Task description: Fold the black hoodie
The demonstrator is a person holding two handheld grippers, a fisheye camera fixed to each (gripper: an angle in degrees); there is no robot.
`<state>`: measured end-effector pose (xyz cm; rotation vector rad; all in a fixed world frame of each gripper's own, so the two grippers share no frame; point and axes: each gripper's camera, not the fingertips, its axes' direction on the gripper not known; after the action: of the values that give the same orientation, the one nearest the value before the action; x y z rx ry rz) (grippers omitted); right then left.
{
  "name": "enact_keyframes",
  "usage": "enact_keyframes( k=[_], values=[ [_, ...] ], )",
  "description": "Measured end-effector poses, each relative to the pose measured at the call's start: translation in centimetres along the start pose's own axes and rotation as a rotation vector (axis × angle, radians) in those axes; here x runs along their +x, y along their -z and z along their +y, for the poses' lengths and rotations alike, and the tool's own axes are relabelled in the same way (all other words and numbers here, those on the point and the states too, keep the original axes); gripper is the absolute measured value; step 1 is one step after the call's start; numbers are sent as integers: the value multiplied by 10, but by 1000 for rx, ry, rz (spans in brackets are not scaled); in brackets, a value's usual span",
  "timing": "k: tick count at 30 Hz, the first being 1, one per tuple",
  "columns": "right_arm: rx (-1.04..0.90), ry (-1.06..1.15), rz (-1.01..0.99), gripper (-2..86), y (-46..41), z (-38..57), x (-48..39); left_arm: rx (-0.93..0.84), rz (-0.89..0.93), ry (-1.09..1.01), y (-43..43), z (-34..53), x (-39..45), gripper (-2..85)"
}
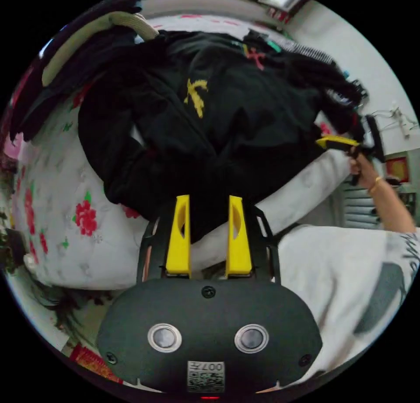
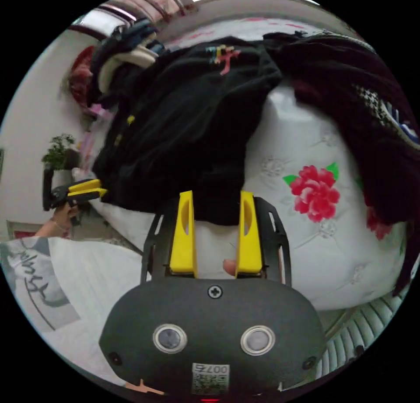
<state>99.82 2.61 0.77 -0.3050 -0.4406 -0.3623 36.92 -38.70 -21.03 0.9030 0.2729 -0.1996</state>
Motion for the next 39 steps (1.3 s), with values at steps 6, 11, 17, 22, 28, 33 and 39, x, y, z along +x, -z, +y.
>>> enact_keyframes(
  k=[6, 11, 17, 22, 28, 33, 39],
  values=[
    [-64, 161, -35, 35, 24, -13, -6, 163, 247, 192, 58, 43, -62, 4],
    [125, 193, -171, 17, 121, 39, 13, 453, 561, 449, 116, 167, -127, -5],
    [-43, 44, -199, 13, 85, 99, 27, 269, 594, 606, 49, 273, -140, -8],
    [-203, 23, -16, 20, 38, 105, 4, 117, 567, 620, -1, 304, -147, -7],
    [-180, -68, 3, 57, 50, 87, -6, 184, 523, 616, 3, 334, -163, 5],
    [-13, -7, 41, 76, 94, 65, -29, 327, 439, 607, 39, 342, -186, 40],
    [168, 84, -41, 83, 119, -28, -38, 455, 396, 525, 72, 280, -187, 44]
  ],
)
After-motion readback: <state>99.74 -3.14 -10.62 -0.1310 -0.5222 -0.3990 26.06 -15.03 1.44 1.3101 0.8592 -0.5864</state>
